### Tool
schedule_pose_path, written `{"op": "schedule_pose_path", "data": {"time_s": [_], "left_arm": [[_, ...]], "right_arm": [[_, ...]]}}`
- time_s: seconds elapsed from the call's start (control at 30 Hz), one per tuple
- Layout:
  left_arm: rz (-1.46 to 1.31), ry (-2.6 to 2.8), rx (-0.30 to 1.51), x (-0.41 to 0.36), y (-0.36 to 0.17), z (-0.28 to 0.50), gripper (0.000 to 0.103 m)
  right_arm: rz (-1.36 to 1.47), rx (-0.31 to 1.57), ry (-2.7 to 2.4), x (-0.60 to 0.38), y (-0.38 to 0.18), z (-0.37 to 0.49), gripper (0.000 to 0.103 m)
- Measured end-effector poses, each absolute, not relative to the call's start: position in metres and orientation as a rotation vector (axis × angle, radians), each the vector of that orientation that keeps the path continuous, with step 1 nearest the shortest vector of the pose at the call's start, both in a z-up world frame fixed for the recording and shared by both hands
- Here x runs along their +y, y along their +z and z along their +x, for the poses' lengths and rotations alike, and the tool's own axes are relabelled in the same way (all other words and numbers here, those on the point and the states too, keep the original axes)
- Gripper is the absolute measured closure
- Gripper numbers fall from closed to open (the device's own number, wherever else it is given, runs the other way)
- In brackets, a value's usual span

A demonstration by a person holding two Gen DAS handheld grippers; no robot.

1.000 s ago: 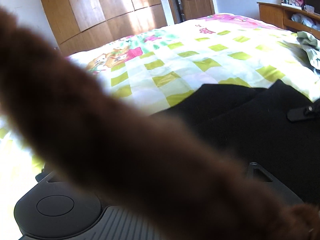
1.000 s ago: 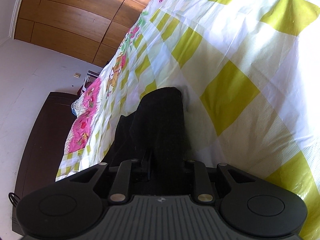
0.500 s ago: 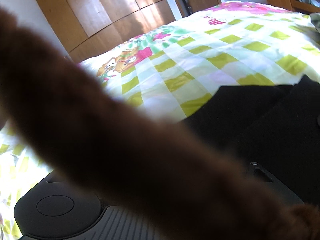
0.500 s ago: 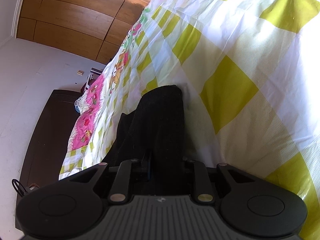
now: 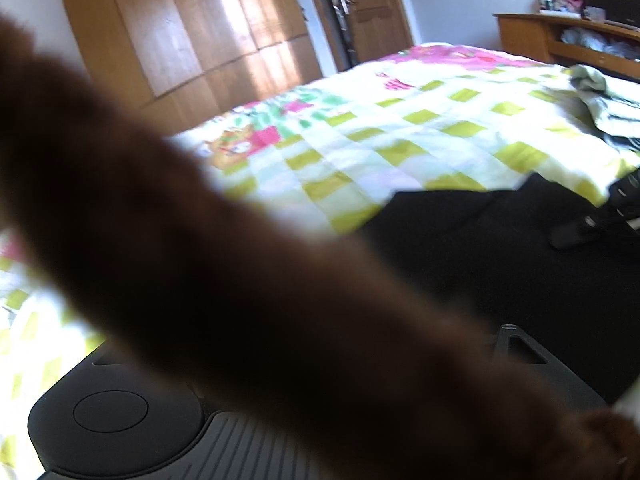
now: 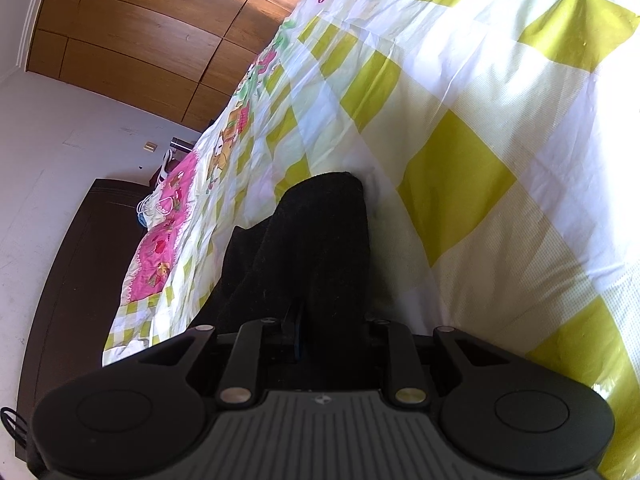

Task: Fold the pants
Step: 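Grasp the edge of the folded black trousers with the right gripper and lift, then fold the held edge over the trousers and open the right gripper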

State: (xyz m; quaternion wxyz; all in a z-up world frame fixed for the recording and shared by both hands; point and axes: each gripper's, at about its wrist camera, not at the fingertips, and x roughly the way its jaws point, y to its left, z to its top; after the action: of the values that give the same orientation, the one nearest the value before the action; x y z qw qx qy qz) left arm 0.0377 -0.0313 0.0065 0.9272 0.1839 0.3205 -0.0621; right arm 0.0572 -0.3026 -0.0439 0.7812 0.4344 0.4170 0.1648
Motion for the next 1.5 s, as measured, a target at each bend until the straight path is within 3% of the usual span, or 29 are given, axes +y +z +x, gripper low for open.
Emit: {"op": "schedule_pose_path", "data": {"time_s": [0.3,0.6,0.7,1.1,1.3,1.5], "left_arm": [[0.383,0.053,0.679,-0.015,-0.016,0.089,0.021],[0.460,-0.060,0.608,-0.022,-0.006,0.023,0.022],[0.539,-0.080,0.658,-0.031,-0.024,0.020,0.023],[0.643,-0.100,0.563,0.025,0.012,-0.005,0.022],[0.702,-0.168,0.640,0.039,-0.010,0.001,0.022],[0.642,-0.164,0.584,0.059,0.001,-0.005,0.021]], "right_arm": [[0.943,0.903,0.365,-0.304,-0.045,0.059,0.067],[0.965,0.910,0.341,-0.303,-0.038,0.056,0.070],[0.984,0.890,0.339,-0.300,-0.018,0.050,0.073],[0.791,0.851,0.362,-0.223,0.088,0.048,0.074],[0.722,0.891,0.382,-0.172,0.116,0.054,0.074],[0.614,0.949,0.433,-0.101,0.120,0.064,0.074]]}}
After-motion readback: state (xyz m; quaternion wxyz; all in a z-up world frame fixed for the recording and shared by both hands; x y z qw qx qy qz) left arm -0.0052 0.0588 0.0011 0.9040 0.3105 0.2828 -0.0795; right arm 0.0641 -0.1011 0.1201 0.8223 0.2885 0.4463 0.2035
